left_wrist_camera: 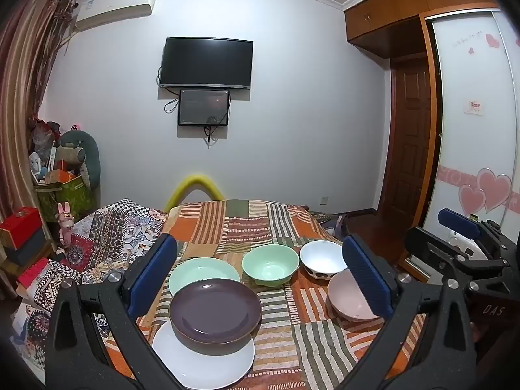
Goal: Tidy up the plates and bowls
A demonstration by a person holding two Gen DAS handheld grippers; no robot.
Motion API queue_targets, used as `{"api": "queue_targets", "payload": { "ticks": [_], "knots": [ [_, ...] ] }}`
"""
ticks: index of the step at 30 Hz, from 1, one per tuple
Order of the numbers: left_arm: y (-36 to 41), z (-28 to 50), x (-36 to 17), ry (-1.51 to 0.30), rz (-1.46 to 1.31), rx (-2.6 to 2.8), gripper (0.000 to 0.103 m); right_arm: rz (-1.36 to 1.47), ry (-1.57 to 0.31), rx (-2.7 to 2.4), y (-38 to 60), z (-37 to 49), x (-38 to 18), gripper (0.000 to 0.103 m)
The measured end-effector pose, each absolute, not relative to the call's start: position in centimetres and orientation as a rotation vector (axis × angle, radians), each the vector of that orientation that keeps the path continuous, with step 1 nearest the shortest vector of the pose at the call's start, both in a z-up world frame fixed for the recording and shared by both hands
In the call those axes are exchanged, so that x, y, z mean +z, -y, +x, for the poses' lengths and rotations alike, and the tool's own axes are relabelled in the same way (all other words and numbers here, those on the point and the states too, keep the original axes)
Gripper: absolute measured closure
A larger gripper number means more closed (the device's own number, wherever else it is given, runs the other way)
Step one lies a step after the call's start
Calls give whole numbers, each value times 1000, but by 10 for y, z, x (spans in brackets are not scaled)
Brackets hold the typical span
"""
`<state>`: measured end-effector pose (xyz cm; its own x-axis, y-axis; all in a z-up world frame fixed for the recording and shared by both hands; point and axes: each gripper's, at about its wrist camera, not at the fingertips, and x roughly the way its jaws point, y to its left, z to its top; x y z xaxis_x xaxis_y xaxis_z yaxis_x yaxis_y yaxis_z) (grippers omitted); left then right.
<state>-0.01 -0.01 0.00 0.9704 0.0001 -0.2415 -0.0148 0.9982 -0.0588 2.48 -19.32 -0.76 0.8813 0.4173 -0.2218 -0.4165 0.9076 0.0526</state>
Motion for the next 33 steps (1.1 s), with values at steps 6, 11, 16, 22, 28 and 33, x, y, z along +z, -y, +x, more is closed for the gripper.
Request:
{"api": "queue_targets", "payload": {
  "ticks": [6,11,16,22,28,33],
  "knots": [
    [0,0,0,-246,-58,12,0,3,-232,435,193,25,-8,0],
    [4,0,2,-245,-56,14,0,6,-230,435,193,25,-8,0],
    [8,4,-4,-244,-51,12,0,7,-231,435,193,25,-8,0],
    [3,0,-1,-240,-54,7,0,7,-230,435,193,25,-8,0],
    [2,0,0,-241,-55,8,0,8,-231,435,193,25,-8,0],
    [1,0,-1,-242,-58,6,0,8,-230,436,193,25,-8,0]
  ]
}}
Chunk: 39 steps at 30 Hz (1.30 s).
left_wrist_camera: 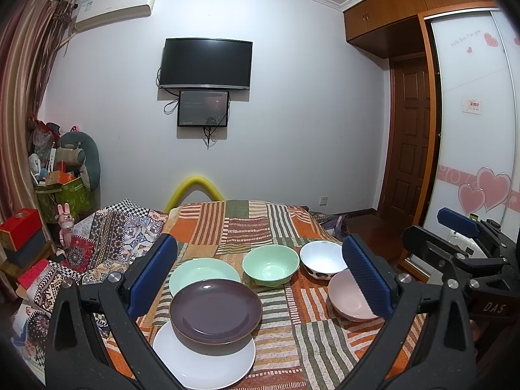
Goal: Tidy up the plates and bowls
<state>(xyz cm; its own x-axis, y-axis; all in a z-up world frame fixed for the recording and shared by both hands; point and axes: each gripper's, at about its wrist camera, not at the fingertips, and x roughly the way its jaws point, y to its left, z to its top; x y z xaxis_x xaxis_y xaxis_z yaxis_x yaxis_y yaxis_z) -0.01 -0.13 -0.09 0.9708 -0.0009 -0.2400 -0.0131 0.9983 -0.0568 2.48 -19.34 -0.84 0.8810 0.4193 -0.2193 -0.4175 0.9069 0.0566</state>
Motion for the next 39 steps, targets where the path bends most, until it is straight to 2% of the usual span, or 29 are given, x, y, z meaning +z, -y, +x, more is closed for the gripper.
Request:
{"api": "queue_targets", "payload": {
  "ticks": [39],
  "knots": [
    [0,1,-6,-248,-66,7,0,9,-238,435,191,26,-12,0]
  ]
}}
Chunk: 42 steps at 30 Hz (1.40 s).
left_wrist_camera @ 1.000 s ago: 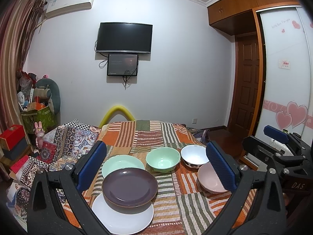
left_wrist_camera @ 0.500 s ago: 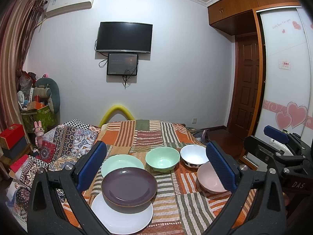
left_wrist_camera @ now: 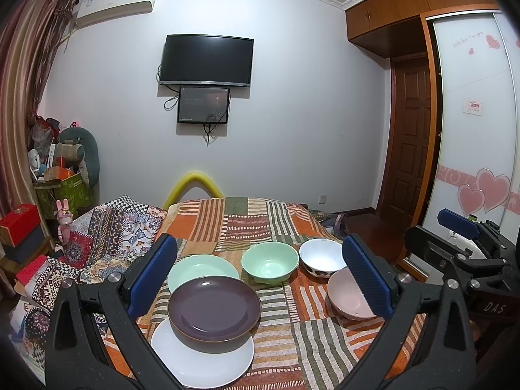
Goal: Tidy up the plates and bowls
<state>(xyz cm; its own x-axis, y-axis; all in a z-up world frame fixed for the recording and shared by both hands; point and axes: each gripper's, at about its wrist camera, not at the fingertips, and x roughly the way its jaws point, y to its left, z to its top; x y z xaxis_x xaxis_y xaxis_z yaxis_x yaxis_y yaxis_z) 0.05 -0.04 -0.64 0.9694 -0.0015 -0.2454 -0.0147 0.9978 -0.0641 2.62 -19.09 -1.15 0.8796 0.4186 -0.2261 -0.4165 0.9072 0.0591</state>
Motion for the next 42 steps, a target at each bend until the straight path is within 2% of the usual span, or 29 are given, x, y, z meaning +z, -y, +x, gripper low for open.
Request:
{"api": "queue_targets", "payload": {
  "ticks": [21,36,42],
  "knots": [
    [-7,8,-19,-271,-76,11,0,0,-253,462,177,34,-20,0],
    [-90,52,-71,-427,-120,108,0,-62,-425,559,122,82,-68,0],
    [-126,79,-101,-524,-139,126,12,-94,-521,521,107,110,-88,0]
  ]
}}
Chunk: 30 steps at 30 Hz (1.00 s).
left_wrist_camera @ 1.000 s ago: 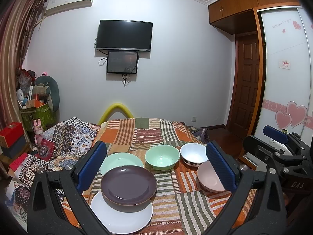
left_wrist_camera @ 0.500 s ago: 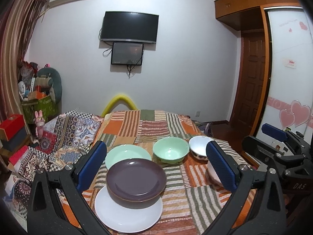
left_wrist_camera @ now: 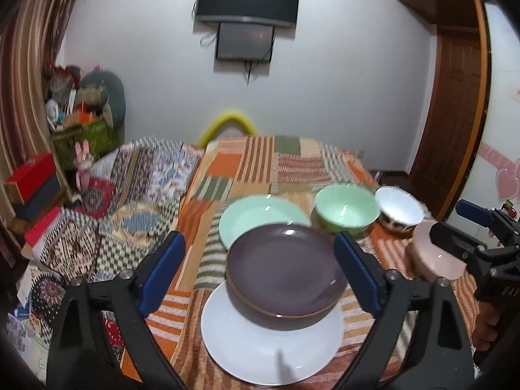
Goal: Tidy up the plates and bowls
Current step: 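Reach both grippers to the dark purple plate rim and close them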
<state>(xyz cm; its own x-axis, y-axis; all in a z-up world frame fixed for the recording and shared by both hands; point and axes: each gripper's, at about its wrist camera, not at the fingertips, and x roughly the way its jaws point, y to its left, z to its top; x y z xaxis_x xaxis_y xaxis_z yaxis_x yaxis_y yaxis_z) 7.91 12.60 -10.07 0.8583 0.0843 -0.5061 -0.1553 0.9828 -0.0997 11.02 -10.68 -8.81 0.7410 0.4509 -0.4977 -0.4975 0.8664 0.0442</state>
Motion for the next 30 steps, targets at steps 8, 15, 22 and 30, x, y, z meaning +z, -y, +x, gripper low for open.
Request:
{"api": "queue_targets", "payload": {
  "ticks": [8,15,22,30],
  "knots": [
    [-170,131,-162,-711,-186,122,32,-86,-703,502,92,156,-124,23],
    [-186,162,-199,-803,-207,104,40,-48,-836,486,89,185,-157,34],
    [-191,188,-228,-876,-245,60,62,-61,-918,490,79,204,-179,51],
    [-189,203,-240,-913,-285,-2,72,-47,-985,523,76,216,-194,61]
  ]
}}
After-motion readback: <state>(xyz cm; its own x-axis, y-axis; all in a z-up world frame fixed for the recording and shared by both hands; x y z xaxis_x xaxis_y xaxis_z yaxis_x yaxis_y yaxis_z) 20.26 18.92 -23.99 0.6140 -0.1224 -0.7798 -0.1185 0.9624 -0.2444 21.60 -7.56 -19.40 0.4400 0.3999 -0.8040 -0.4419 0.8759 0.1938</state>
